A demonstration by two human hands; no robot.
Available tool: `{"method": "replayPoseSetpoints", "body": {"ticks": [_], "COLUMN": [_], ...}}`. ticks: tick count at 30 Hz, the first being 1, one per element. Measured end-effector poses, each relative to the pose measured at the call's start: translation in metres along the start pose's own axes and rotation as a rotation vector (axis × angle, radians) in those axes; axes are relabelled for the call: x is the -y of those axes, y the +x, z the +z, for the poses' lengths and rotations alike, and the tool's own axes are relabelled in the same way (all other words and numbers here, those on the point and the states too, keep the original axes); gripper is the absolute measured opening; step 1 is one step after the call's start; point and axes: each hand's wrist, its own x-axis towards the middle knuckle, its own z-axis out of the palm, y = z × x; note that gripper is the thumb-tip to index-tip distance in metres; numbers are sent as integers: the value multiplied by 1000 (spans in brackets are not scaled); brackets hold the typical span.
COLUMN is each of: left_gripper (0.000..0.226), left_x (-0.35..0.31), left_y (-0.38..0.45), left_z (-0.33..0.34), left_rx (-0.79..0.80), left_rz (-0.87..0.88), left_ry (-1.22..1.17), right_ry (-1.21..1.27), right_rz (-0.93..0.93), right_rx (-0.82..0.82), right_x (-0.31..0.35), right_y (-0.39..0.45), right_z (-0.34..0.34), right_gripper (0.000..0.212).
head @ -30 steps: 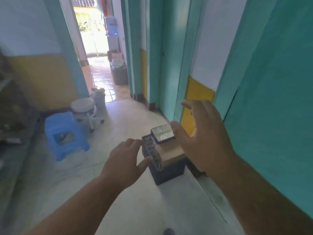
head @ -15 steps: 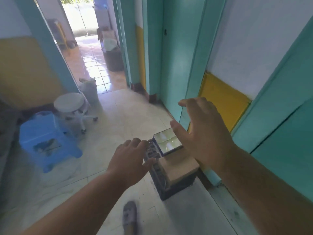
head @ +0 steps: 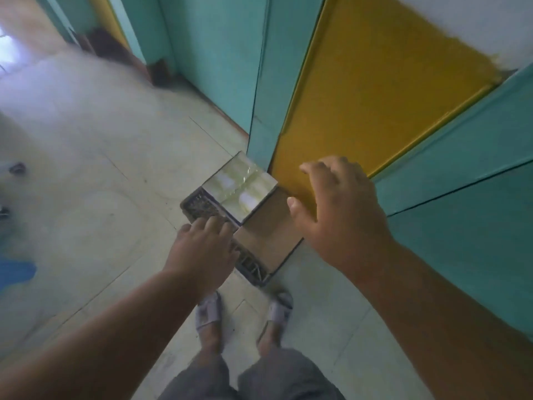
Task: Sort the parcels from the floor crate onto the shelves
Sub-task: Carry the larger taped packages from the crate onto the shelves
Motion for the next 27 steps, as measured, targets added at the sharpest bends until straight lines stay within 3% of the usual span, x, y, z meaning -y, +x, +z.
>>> {"method": "replayPoseSetpoints", "body": {"ticks": [9, 14, 22, 27], "left_gripper": [56, 80, 111, 92], "left_x": [7, 2, -4, -6], "left_y": [130, 177, 212, 217], "left_z": [199, 287, 351, 344], "left_rx": [237, 249, 279, 208], "left_rz": [-76, -200, -526, -656], "left_ry": [-159, -271, -911, -1158], "right_ry": [-21, -108, -130, 38], "right_rz": [174, 201, 287, 359], "right_rx": [306, 430, 658, 634], "right_x": [-105, -162, -215, -224], "right_y": [-10, -1, 8, 10], "right_z": [271, 376, 452, 453], "right_gripper": [48, 60, 85, 87]}}
